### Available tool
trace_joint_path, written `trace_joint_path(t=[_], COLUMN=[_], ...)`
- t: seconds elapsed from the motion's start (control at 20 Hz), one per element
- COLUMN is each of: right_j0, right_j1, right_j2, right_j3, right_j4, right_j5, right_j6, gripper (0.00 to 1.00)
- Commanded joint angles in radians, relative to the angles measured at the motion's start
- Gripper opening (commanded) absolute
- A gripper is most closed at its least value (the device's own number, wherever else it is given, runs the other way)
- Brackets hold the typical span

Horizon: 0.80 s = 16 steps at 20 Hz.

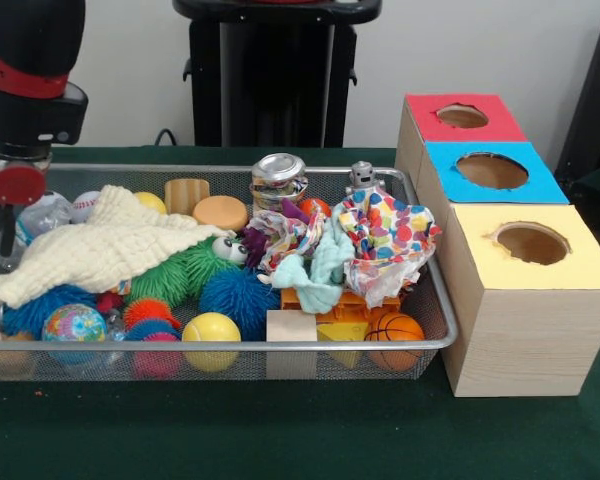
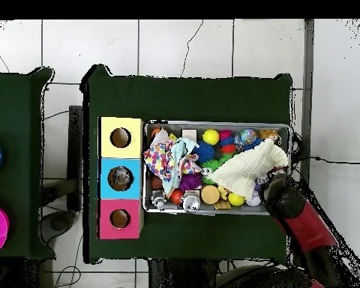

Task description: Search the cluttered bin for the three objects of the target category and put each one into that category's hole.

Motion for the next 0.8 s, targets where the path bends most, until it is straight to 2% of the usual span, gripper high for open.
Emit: trace_joint_path(t=[0.05, 0.25, 0.6, 0.8], right_j0=[0.03, 0.066, 0.149, 0.14], right_j1=[0.051, 0.049, 0.041, 0.027], right_j2=[0.004, -0.031, -0.118, -0.097], right_j3=[0.072, 0.065, 0.002, 0.014], right_j4=[0.074, 0.097, 0.157, 0.164], right_j5=[0.022, 0.05, 0.168, 0.152], right_j6=[0.25, 0.242, 0.225, 0.219], gripper=[1.0, 1.0, 1.0, 1.0])
